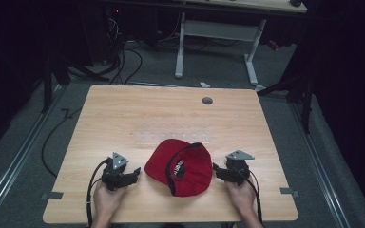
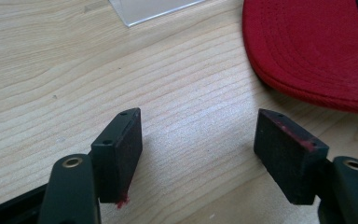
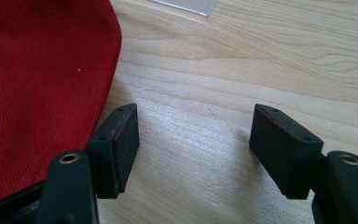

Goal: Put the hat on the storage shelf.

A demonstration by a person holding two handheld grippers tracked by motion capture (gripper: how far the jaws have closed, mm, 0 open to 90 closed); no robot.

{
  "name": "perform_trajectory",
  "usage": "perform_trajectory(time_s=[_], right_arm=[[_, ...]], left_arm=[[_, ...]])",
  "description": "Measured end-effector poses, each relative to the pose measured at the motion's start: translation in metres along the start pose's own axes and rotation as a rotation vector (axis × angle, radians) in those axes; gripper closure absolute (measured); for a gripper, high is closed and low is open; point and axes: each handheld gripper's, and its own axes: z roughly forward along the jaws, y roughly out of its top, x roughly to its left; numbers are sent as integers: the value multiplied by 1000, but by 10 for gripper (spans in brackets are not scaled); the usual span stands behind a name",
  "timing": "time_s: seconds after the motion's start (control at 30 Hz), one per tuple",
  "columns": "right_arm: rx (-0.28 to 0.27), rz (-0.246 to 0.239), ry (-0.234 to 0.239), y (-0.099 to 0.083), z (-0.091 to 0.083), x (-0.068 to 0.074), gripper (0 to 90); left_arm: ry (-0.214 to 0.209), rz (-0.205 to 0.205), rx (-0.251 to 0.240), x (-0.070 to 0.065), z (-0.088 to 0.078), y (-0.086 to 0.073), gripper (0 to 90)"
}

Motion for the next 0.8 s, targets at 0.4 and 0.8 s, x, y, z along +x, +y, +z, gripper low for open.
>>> perform_trajectory(time_s=[0.4, 0.8], right_arm=[[0, 0, 2, 0, 0, 0, 331], [0, 5, -2, 1, 0, -1, 322]], left_arm=[[0, -1, 3, 0, 0, 0, 317], [-3, 0, 6, 0, 0, 0, 303]])
